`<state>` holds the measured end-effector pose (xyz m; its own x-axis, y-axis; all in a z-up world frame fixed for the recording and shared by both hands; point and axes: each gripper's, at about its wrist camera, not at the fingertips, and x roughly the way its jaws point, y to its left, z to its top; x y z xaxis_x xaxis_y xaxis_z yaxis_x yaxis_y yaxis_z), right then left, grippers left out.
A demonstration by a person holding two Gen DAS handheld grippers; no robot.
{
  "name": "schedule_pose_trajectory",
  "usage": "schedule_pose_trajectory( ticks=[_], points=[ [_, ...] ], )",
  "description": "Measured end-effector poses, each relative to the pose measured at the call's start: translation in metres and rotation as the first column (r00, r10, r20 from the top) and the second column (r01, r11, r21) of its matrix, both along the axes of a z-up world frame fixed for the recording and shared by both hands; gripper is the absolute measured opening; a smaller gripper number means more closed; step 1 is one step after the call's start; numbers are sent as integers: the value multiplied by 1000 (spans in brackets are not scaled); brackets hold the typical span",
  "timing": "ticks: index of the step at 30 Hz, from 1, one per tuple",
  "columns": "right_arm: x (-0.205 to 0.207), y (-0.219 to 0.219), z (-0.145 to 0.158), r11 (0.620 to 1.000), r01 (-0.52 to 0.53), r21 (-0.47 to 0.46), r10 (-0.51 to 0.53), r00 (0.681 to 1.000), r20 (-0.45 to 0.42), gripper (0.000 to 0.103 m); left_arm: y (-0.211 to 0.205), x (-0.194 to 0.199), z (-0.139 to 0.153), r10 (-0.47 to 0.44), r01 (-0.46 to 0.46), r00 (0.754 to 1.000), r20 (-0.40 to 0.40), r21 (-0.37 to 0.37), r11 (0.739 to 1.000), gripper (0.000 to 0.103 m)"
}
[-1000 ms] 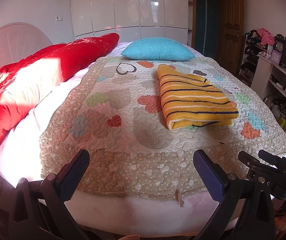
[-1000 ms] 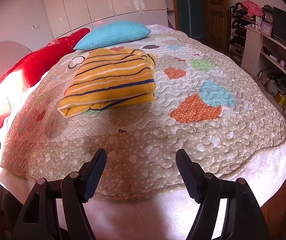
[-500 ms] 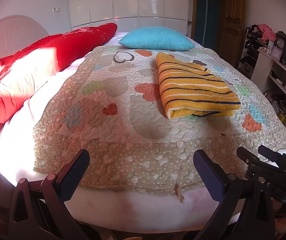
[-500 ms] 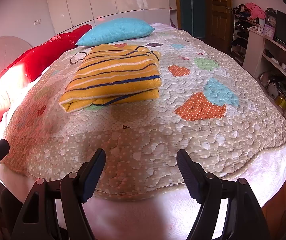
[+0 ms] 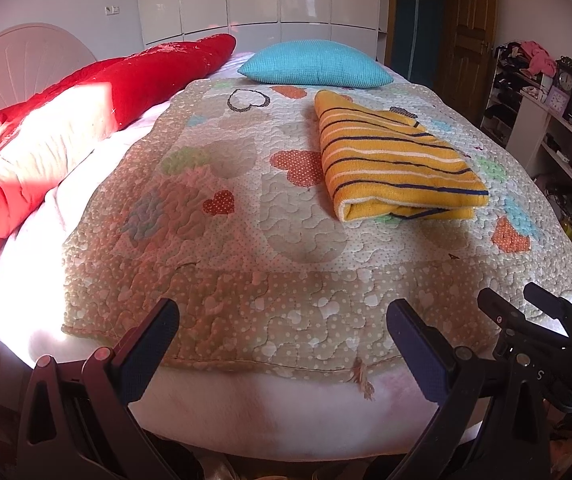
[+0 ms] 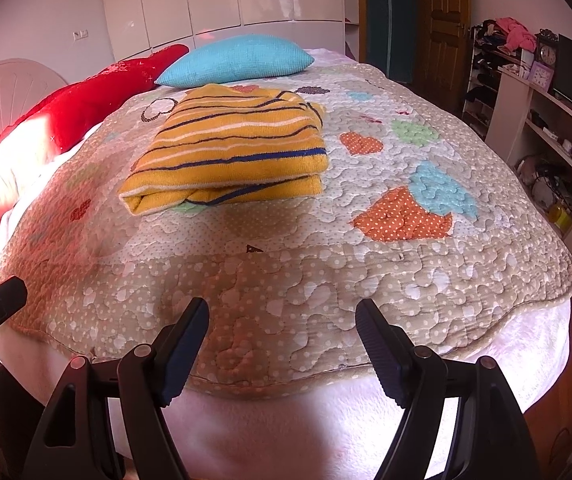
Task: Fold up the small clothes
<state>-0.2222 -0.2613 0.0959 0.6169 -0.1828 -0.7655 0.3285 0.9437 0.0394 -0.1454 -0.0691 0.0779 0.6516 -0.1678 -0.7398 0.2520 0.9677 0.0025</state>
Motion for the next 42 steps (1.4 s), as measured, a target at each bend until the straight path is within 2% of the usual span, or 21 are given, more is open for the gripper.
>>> schedule_pose_trajectory(
  ticks=[42],
  points=[
    [-2,-2,-9,1000,17,17,-17,1000,-13,82,-1,3,-23,11,-9,997,-71,27,1000,103]
  ],
)
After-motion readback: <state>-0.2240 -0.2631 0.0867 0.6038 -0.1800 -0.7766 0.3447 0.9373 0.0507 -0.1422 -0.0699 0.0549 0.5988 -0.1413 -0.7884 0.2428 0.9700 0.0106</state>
